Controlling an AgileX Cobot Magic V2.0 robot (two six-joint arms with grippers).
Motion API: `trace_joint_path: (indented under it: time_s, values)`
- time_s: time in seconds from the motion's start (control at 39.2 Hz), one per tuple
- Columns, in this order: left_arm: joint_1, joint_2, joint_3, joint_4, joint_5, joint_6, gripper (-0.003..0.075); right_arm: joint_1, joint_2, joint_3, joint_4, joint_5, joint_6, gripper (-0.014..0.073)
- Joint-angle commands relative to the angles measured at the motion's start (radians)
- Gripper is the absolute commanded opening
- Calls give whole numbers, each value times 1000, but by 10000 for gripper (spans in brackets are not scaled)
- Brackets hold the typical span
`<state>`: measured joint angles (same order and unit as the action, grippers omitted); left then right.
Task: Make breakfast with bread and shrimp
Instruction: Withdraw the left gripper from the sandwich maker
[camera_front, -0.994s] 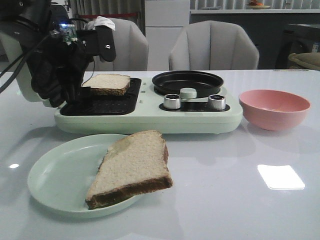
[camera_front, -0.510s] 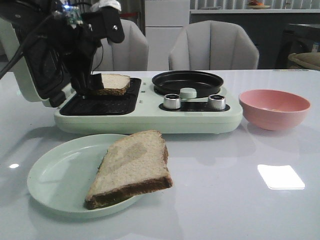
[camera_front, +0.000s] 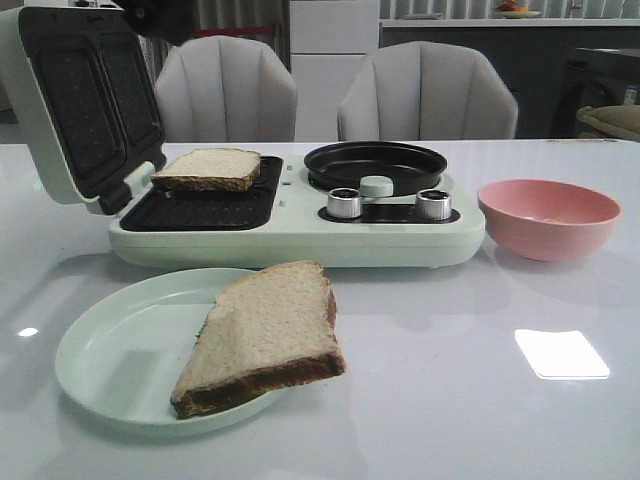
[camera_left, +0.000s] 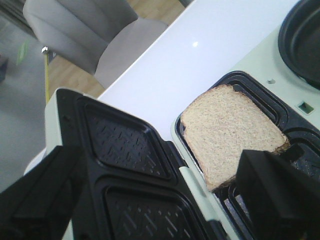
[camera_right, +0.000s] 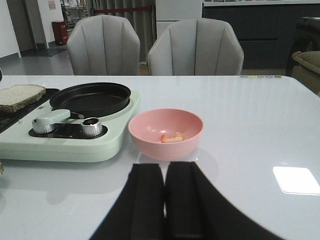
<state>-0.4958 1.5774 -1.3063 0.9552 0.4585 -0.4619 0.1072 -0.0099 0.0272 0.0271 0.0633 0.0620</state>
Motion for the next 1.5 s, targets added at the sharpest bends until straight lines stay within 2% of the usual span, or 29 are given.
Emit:
trace_joint_path:
  time_s: [0.0,0.15,0.25,0.56,1.17,1.48]
  values:
    - [-6,-125,6,-68,-10,-26,639,-3,-22,-18,-7,-74,-6,164]
    - [-2,-279,100,-174,-95,-26,639,-3,-22,-18,-7,-74,-6,164]
    - [-2,-390,170,-229,-105,-28,639,-3,-22,-18,-7,-74,-6,164]
    - [-2,-674,404,-257,-155,-109,639,-3,-22,-18,-7,-74,-6,164]
    - [-2,-1299,809,-434,-152,-111,639,-3,-22,-18,-7,-74,-6,164]
    - [-2,-1604,971,-454,-106,-111,639,-3,-22,-18,-7,-74,-6,164]
